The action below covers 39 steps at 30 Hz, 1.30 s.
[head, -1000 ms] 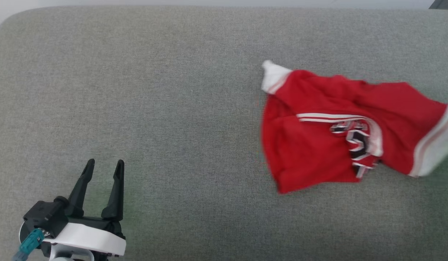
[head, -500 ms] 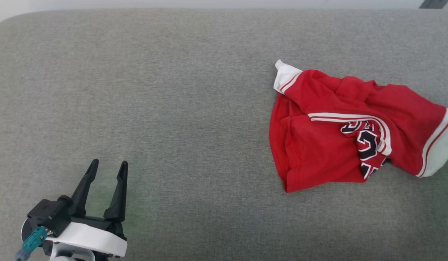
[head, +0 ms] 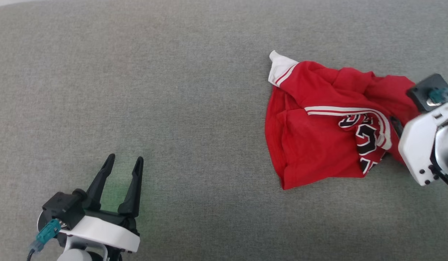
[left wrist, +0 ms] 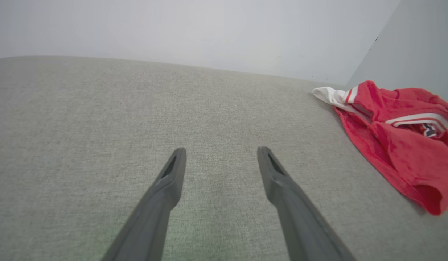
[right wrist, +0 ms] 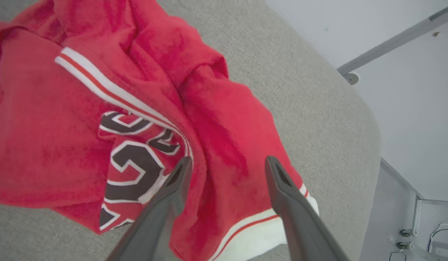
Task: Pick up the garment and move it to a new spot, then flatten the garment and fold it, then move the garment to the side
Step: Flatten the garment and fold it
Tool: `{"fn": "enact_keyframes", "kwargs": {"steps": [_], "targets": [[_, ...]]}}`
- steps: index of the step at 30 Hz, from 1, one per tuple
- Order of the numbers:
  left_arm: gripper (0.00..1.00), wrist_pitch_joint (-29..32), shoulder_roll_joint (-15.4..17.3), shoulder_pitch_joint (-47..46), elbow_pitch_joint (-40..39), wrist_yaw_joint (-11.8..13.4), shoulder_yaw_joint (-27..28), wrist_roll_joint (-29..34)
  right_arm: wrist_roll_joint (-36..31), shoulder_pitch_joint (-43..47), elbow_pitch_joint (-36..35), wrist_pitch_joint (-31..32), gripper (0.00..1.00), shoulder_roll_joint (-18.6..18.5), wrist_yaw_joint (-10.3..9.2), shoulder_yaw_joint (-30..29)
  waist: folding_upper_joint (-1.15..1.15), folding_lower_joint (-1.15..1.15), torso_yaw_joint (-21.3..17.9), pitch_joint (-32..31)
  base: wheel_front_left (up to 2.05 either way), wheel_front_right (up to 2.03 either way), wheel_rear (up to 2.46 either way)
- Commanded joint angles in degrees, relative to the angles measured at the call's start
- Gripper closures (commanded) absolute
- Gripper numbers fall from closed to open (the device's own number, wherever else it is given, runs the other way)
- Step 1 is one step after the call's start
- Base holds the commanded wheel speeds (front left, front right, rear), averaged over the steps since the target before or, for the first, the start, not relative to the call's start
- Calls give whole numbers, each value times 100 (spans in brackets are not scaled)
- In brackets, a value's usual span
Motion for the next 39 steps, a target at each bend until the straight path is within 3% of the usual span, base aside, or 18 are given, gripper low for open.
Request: {"fn": "enact_keyframes", "kwargs": {"steps": [1,7,8,9,11,12,13,21,26,32,39], "targets": [[0,-29,-4,-76,11,11,-8,-80,51,-85,-30,54,0,-31,-14,68,0,0,46,43,0,0,0],[0,-29,-41,-210,115,11,-101,-167,263,-498,60,341,0,-179,-13,548,0,0,243,198,0,0,0],[0,-29,-46,-232,138,11,-114,-188,281,-540,80,360,10,-208,-14,619,0,0,274,226,0,0,0],[0,-29,-54,-260,156,11,-129,-194,289,-581,107,373,39,-249,-13,671,0,0,311,252,0,0,0],[0,-29,-70,-303,191,11,-128,-222,321,-615,150,394,75,-301,-13,767,0,0,360,288,0,0,0],[0,-28,-78,-316,205,11,-120,-241,330,-638,165,388,91,-309,-14,782,0,0,376,306,0,0,0],[0,-28,-84,-320,210,11,-119,-249,332,-657,176,377,100,-306,-14,776,0,0,389,321,0,0,0],[0,-29,-75,-439,216,11,-146,-293,105,-1031,313,106,100,-138,-13,322,0,0,428,480,0,0,0],[0,-29,-27,-577,175,11,-245,-322,-424,-1552,622,-36,100,-5,-14,-113,0,0,480,661,0,0,0],[0,-29,61,-786,198,11,-478,-388,-1129,-2353,1578,-434,100,401,-14,-869,0,0,630,904,0,0,0],[0,-29,119,-1151,235,11,-878,-464,-2177,-3041,2792,-840,100,860,-14,-2180,0,0,1034,1140,0,0,0]]}}
